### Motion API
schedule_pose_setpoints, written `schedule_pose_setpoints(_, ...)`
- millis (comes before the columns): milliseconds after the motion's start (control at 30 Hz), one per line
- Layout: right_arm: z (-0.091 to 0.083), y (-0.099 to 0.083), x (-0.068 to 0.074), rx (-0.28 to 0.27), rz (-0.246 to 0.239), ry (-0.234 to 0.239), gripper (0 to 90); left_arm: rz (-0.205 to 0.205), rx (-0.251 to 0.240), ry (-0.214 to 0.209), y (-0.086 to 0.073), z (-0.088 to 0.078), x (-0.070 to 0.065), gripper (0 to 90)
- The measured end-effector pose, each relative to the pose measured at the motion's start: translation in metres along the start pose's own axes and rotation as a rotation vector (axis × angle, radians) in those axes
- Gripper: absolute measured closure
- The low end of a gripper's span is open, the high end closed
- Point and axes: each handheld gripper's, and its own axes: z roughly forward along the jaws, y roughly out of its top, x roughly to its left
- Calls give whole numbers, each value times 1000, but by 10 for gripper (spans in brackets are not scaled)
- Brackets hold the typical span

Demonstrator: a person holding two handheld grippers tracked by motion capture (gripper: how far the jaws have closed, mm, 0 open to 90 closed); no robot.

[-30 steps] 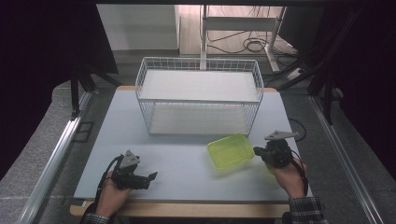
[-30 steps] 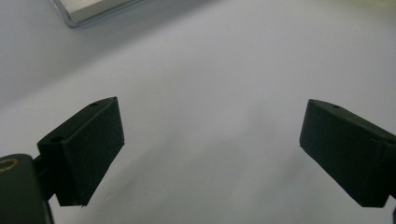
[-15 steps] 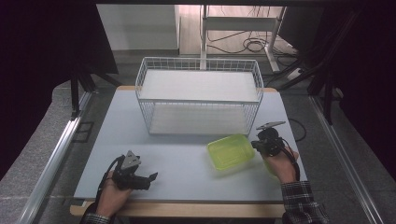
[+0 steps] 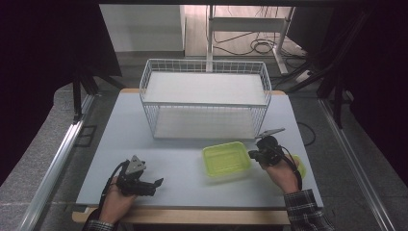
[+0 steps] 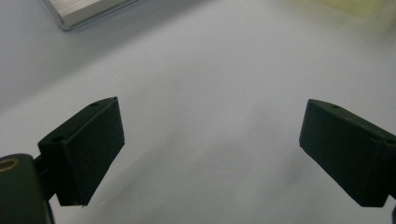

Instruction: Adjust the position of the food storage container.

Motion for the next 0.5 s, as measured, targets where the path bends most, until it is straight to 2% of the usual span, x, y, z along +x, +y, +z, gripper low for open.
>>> schedule_pose_setpoints(100, 3, -2, 11, -6, -16, 21, 887, 6, 5, -2, 0, 0, -1, 67)
schedule_pose_setpoints(500, 14, 3, 35, -35, -47, 61, 882, 12, 12, -11, 1, 2, -4, 74)
